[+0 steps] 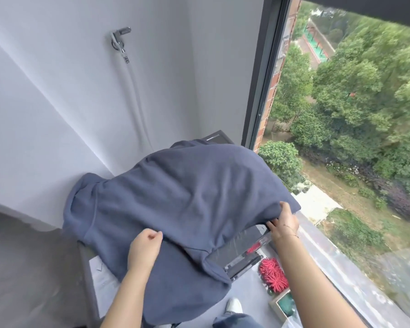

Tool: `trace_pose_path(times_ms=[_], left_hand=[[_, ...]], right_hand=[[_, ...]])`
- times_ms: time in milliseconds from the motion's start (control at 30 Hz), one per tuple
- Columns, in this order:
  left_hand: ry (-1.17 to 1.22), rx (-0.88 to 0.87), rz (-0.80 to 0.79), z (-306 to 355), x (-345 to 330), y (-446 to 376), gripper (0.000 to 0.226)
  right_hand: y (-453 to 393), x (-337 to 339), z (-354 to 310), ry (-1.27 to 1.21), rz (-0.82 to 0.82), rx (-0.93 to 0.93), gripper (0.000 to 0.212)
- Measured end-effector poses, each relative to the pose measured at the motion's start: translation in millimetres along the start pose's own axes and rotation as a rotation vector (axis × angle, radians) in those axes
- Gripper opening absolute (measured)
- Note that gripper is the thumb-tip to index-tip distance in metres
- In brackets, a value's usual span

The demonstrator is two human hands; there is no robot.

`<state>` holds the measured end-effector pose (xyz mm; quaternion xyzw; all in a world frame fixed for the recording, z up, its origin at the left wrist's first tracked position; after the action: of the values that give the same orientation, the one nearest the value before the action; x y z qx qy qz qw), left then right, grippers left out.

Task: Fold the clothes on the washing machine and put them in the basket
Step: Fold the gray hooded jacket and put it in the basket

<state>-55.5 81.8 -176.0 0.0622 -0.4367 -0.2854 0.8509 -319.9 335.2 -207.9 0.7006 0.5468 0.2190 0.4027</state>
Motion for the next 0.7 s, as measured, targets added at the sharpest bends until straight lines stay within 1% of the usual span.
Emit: trace_pose_path(times_ms=[33,67,133,167,233,300,333,367,400,433,467,500,567,600,667,700], left_hand=[[-0.002,0.088,0.132,-18.5,10.7,3.2,0.016],[-0.014,0.181,0.220,-35.2,18.9,9.0,0.032],[-0.001,0.315,0.335,-52.4,29.2,22.4,0.069],[0.020,0.351,0.380,-56.9,33.5,25.4,0.081],[0.109,0.415,0.447,-60.7,37.0,28.2,0.090],[0.174,0.457,0.487,-71.9,40.5,24.7,0.085],[0.180,0.436,0.484,-75.1,41.1,21.6,0.075],[0.172,0.398,0.461,-77.8,41.4,17.3,0.061],[0.173,0.365,0.419,-79.8,42.3,14.4,0.046],[0.195,0.338,0.374,-81.0,42.7,10.6,0.038],[0.238,0.319,0.346,-79.5,44.2,7.8,0.038],[0.278,0.297,0.357,-77.2,49.0,6.7,0.039],[0.403,0.225,0.483,-71.5,62.2,9.0,0.035],[0.469,0.185,0.569,-70.9,71.0,12.9,0.031],[0.525,0.099,0.714,-76.7,89.7,23.1,0.030],[0.516,0.069,0.753,-81.9,96.8,27.1,0.031]], right_hand=[[4.1,-4.2,9.1,0.033,-0.024,-0.014,0.026],[9.5,-10.3,20.2,0.065,-0.050,-0.028,0.026],[23.0,-21.3,38.5,0.117,-0.071,-0.049,0.028],[27.5,-26.6,45.9,0.129,-0.074,-0.060,0.032],[31.3,-32.1,54.5,0.135,-0.061,-0.064,0.039],[34.0,-36.9,59.8,0.148,-0.057,-0.051,0.041],[34.3,-37.2,59.9,0.164,-0.045,-0.037,0.043],[36.6,-37.3,58.3,0.182,-0.030,-0.021,0.048],[36.4,-36.2,57.2,0.235,-0.009,0.000,0.054],[35.7,-35.1,56.0,0.287,-0.005,0.016,0.058],[36.3,-35.2,52.9,0.334,-0.019,0.033,0.060],[36.0,-33.9,50.5,0.382,-0.034,0.058,0.061],[34.7,-31.0,37.5,0.450,-0.038,0.149,0.058],[37.0,-28.7,29.8,0.447,-0.040,0.213,0.050],[41.0,-22.9,18.8,0.245,-0.128,0.241,0.030],[39.2,-19.3,17.4,0.124,-0.187,0.216,0.025]])
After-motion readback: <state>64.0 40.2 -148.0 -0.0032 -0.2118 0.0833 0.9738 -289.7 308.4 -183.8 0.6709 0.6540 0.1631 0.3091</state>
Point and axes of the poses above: each hand's wrist, its own y-axis away from the middle knuckle, its own x-axis out of the back of the hand, z = x × y, the point moved 5 cm from there along -y, towards the middle knuckle, and after that the axes turned 8 degrees about -x, right-handed, at the moved point
